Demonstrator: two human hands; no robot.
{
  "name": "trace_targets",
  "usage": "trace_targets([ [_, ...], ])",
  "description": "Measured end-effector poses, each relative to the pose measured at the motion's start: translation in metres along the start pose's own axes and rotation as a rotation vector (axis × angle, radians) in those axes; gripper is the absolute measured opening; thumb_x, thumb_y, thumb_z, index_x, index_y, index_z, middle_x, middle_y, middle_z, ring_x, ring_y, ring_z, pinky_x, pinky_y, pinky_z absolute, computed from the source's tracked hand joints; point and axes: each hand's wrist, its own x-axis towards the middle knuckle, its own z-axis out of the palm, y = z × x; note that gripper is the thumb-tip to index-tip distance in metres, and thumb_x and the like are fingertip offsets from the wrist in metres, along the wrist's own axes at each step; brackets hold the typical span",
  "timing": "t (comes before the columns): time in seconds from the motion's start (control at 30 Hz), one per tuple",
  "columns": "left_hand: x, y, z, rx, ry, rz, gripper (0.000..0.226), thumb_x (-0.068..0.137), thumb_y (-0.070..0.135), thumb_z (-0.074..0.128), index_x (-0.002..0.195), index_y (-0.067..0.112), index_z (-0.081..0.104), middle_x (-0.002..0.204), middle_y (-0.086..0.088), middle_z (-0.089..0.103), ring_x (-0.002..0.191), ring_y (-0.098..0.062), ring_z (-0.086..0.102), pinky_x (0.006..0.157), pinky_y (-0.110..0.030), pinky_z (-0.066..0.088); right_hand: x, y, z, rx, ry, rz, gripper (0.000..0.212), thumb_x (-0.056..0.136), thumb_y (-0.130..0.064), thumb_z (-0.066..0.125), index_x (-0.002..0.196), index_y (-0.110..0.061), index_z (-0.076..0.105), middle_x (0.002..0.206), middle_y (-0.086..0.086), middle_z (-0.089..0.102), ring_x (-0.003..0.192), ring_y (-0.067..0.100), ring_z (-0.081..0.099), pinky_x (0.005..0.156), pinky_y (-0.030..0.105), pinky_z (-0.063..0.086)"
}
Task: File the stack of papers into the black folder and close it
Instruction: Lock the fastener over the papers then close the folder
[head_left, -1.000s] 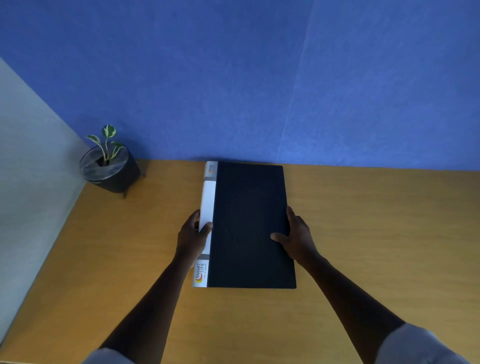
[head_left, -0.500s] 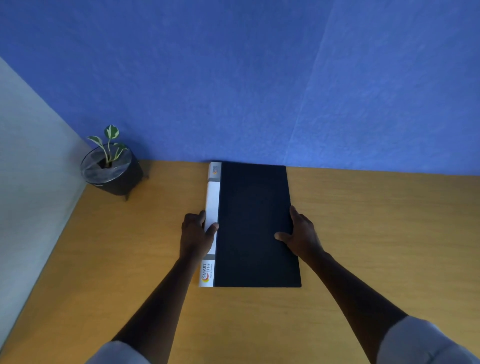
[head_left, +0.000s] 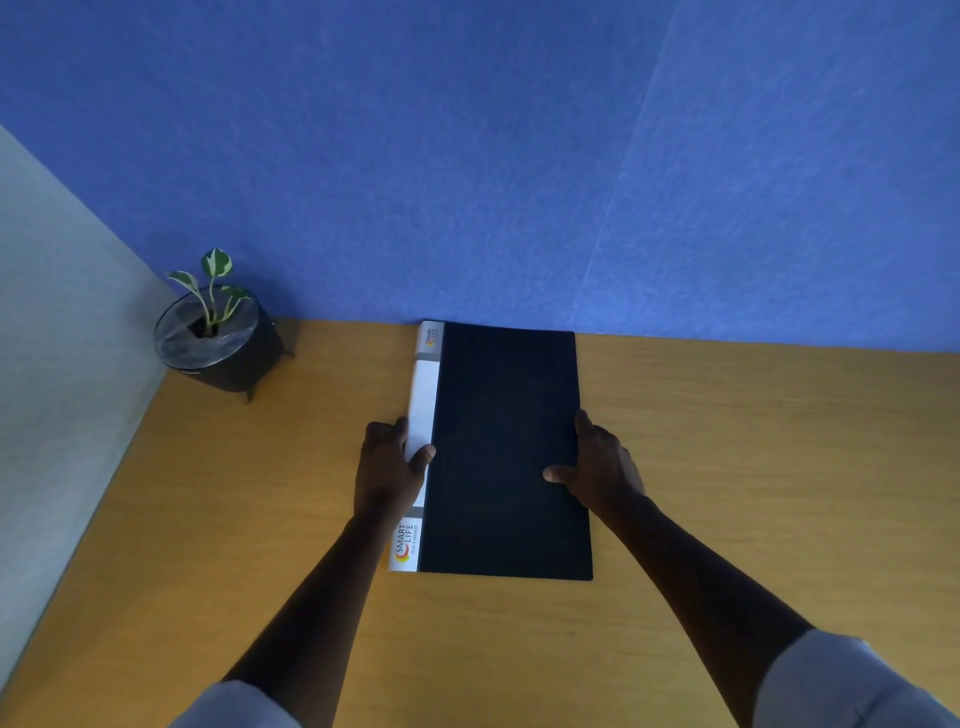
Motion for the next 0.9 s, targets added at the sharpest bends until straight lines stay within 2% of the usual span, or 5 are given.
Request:
trace_targets([
  [0.2,-0.002,0.013,0.0,0.113,0.046,-0.021,0.064,0.091,0.039,0.064,0.143,0.008,0.043,0.134,-0.016,0.05,0.118,-0.029,0.055,0.09,-0.035,0.053,-0.005,-0.01,0.0,0.01,0.022,0.04,0.087,0.078,-0.033,0.084,0.145,-0.016,0.031,0.131,0.012,0.05,0.117,0.032,0.058,0.087,0.043,0.057],
  [0.37,-0.013,0.046,0.01,0.231,0.164,0.175,0.071,0.089,0.028,0.066,0.149,0.011,0.033,0.14,-0.013,0.046,0.122,-0.028,0.052,0.092,-0.036,0.054,-0.007,-0.025,0.005,-0.045,0.106,-0.044,0.076,0.084,-0.035,0.076,0.144,-0.014,0.035,0.144,0.01,0.042,0.128,0.033,0.046,0.102,0.047,0.047],
  [0.5,-0.011,0.054,0.036,0.263,0.029,0.336,0.069,0.098,0.035,0.051,0.156,0.012,0.023,0.161,-0.012,0.025,0.15,-0.029,0.024,0.12,-0.04,0.028,-0.009,-0.032,0.025,-0.041,0.072,-0.135,0.084,0.094,-0.038,0.062,0.157,-0.008,0.015,0.166,0.013,0.015,0.153,0.034,0.012,0.124,0.045,0.018],
  [0.63,-0.012,0.041,0.055,0.323,-0.043,0.338,0.068,0.1,0.042,0.025,0.157,0.008,0.013,0.166,-0.014,0.006,0.154,-0.028,0.001,0.125,-0.045,0.01,-0.011,-0.031,0.045,-0.054,0.067,-0.126,0.083,0.101,-0.039,0.047,0.159,-0.007,-0.002,0.168,0.014,-0.008,0.154,0.033,-0.013,0.122,0.042,-0.007],
  [0.9,-0.015,0.035,0.067,0.375,-0.031,0.337,0.068,0.102,0.041,0.023,0.158,0.007,0.006,0.166,-0.014,0.0,0.154,-0.026,-0.006,0.126,-0.043,0.005,-0.013,-0.023,0.065,-0.178,0.146,-0.143,0.076,0.101,-0.049,0.024,0.158,-0.007,-0.005,0.166,0.014,-0.012,0.152,0.03,-0.017,0.124,0.045,-0.004],
])
